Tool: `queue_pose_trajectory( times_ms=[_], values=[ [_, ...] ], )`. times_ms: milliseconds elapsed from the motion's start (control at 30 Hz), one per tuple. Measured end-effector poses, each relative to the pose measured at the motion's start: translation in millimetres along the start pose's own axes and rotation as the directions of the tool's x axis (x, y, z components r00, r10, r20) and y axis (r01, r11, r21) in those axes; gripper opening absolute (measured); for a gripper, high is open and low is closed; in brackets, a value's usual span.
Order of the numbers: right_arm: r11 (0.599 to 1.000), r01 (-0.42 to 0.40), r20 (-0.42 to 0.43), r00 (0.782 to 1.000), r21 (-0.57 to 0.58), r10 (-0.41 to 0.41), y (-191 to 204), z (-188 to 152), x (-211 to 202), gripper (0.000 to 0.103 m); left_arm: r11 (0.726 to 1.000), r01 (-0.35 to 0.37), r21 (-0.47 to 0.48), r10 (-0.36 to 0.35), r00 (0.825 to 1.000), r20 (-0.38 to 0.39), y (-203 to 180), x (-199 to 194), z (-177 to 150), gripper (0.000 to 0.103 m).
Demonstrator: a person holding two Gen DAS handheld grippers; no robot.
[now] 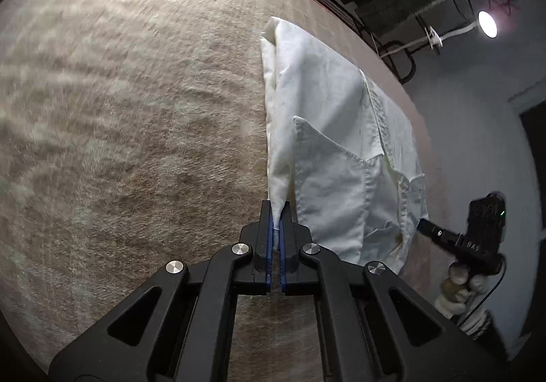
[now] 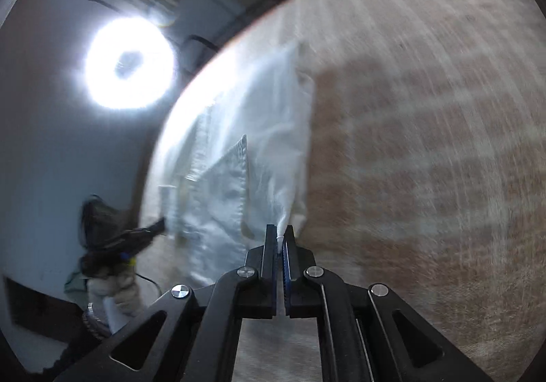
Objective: Fold small clothes
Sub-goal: 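Pinch and straighten the folded shirt's edges with both tools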
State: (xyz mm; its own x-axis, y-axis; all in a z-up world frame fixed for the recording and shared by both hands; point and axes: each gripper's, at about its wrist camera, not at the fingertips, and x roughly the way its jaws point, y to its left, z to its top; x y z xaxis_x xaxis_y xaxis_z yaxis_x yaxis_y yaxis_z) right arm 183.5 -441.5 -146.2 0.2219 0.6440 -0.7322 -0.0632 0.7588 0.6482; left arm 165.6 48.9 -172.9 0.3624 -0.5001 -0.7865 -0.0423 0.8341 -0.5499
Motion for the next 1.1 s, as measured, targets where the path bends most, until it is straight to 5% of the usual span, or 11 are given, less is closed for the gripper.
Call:
queue_pose_trajectory(
  times_ms=[200, 300, 400, 567, 833, 1100],
  values=[
    [0.976, 0.175, -0.001, 0.984, -0.132, -0.177, 30.0, -0.9, -11.0, 0.011, 0.982, -0.148, 0.12, 0.144, 0.989, 0.036, -17.4, -26.4, -2.1, 0.001],
    [0.952, 0.239, 0.119, 0.968, -0.193, -0.219, 49.3, 7.7, -34.2, 0.016, 0.963, -0.214, 0.166, 0.193, 0.972, 0.136, -31.0, -46.3, 9.8, 0.001],
    [0.943, 0.241, 0.212, 0.958, -0.231, -0.193, 66.3, 29.1, -41.1, 0.017, 0.954, -0.219, 0.207, 0.176, 0.962, 0.207, -51.4, -49.8, 29.5, 0.001],
    [0.93, 0.201, 0.218, 0.966, -0.307, -0.137, 91.2, 66.5, -9.9, 0.022, 0.946, -0.206, 0.25, 0.139, 0.955, 0.263, -79.4, -25.3, 64.0, 0.001],
    [0.89, 0.222, 0.148, 0.973, -0.397, -0.177, 104.7, 89.7, 58.1, 0.027, 0.927, -0.208, 0.311, 0.157, 0.971, 0.182, -78.4, 38.9, 86.7, 0.001],
    [0.882, 0.251, 0.102, 0.968, -0.4, -0.229, 68.6, 95.6, 82.4, 0.021, 0.896, -0.265, 0.355, 0.215, 0.961, 0.174, -55.1, 72.4, 86.3, 0.001]
  ],
)
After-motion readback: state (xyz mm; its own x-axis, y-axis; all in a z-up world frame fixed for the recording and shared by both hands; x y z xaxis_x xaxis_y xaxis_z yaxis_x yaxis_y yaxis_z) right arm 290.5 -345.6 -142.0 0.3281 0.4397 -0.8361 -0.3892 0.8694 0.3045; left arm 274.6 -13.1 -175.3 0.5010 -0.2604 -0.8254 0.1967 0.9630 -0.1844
